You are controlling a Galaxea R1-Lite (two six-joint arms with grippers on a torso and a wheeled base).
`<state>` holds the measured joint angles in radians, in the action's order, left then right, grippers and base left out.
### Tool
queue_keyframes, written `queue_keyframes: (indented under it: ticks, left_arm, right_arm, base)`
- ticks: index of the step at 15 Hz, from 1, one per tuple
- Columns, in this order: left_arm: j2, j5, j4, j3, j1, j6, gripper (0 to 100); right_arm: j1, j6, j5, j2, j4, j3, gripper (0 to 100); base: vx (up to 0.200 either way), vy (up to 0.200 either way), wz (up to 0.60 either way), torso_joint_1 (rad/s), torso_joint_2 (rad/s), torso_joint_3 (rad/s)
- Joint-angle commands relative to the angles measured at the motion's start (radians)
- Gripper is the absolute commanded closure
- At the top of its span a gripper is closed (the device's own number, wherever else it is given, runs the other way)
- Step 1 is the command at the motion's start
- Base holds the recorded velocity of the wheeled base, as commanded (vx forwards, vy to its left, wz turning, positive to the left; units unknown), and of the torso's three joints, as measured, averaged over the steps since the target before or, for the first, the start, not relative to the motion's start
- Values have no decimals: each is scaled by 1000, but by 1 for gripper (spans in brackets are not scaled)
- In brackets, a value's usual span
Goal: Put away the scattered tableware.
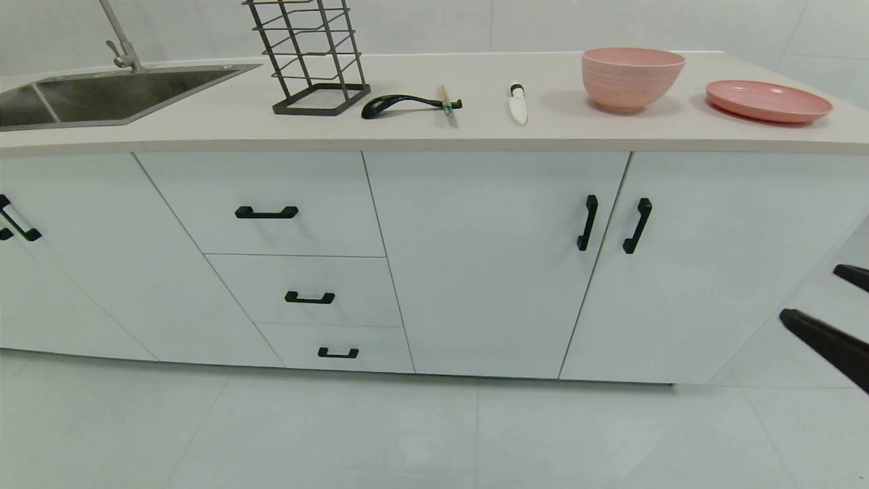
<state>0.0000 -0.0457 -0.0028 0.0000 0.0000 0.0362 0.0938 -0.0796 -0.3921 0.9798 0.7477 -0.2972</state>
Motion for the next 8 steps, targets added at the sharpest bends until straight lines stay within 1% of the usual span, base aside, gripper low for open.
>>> queue_keyframes:
  ticks: [1, 2, 3, 4, 5, 6, 7, 8]
  left_arm:
    - [0, 0, 0, 0, 0, 1, 0]
    - [0, 0, 0, 0, 0, 1, 0]
    - [0, -2, 0, 0, 0, 2, 0]
    - [0, 1, 0, 0, 0, 2, 0]
    - [0, 17, -5, 0, 0, -1, 0]
    - [0, 33, -45, 0, 0, -2, 0]
    - [0, 33, -45, 0, 0, -2, 0]
    - [0, 67, -226, 0, 0, -35, 0]
  right_arm:
    - [21, -12, -5, 192, 85, 78, 0]
    - [21, -14, -5, 217, 127, 82, 0]
    - [18, -16, -4, 293, 243, 82, 0]
    - [15, -16, -5, 352, 302, 82, 0]
    - [12, -14, -4, 401, 337, 78, 0]
    - [-2, -14, -5, 431, 348, 72, 0]
    - [-2, -14, -5, 431, 348, 72, 0]
    - [-14, -14, -7, 465, 369, 47, 0]
  base:
    - [0, 0, 0, 0, 0, 0]
    - [0, 0, 0, 0, 0, 0]
    - [0, 0, 0, 0, 0, 0]
    - [0, 0, 0, 0, 0, 0]
    - [0, 0, 0, 0, 0, 0]
    - [0, 0, 0, 0, 0, 0]
    - [0, 0, 0, 0, 0, 0]
    - [0, 0, 0, 0, 0, 0]
